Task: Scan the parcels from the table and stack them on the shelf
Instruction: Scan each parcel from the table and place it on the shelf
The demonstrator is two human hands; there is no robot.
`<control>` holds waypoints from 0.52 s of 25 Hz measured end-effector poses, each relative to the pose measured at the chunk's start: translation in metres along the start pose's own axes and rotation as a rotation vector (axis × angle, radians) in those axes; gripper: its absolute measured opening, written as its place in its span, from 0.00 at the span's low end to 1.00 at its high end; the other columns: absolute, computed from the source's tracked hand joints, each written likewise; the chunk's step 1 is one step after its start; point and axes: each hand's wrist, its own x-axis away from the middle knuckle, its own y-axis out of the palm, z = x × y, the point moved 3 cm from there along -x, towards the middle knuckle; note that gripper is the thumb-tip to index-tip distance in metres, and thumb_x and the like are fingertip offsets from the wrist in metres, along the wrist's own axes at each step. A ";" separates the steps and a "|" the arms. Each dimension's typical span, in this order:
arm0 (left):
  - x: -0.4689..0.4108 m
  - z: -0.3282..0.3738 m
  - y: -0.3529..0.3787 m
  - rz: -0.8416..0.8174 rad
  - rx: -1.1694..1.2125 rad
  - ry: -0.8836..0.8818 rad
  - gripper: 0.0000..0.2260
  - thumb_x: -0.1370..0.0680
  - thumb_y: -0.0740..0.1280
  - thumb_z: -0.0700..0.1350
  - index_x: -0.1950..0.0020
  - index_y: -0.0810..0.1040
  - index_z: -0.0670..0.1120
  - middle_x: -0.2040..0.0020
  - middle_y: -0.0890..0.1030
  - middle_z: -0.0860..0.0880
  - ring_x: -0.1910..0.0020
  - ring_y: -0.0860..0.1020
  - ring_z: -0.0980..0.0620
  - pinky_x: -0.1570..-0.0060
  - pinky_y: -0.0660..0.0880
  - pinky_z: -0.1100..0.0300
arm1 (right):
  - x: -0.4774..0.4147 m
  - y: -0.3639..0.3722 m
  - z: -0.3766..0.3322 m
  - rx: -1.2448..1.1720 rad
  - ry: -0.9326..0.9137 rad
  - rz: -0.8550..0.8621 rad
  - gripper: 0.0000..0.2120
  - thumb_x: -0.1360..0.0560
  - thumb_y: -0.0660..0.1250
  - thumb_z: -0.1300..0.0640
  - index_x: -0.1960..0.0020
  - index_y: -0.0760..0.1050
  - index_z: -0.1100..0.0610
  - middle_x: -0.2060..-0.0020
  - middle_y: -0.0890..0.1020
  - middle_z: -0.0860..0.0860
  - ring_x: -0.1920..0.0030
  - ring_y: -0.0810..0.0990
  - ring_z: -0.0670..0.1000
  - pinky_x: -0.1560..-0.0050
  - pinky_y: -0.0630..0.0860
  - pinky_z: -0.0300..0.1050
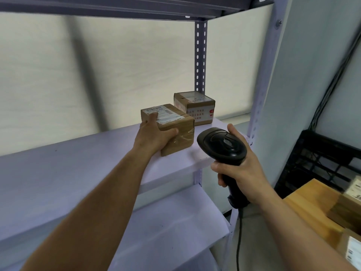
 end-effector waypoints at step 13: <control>-0.079 -0.004 0.005 -0.129 0.088 0.036 0.34 0.27 0.73 0.52 0.24 0.62 0.49 0.28 0.69 0.45 0.31 0.69 0.45 0.32 0.66 0.54 | -0.032 0.002 0.005 -0.001 0.005 0.094 0.44 0.37 0.76 0.64 0.39 0.65 0.22 0.48 0.80 0.59 0.72 0.76 0.57 0.69 0.76 0.49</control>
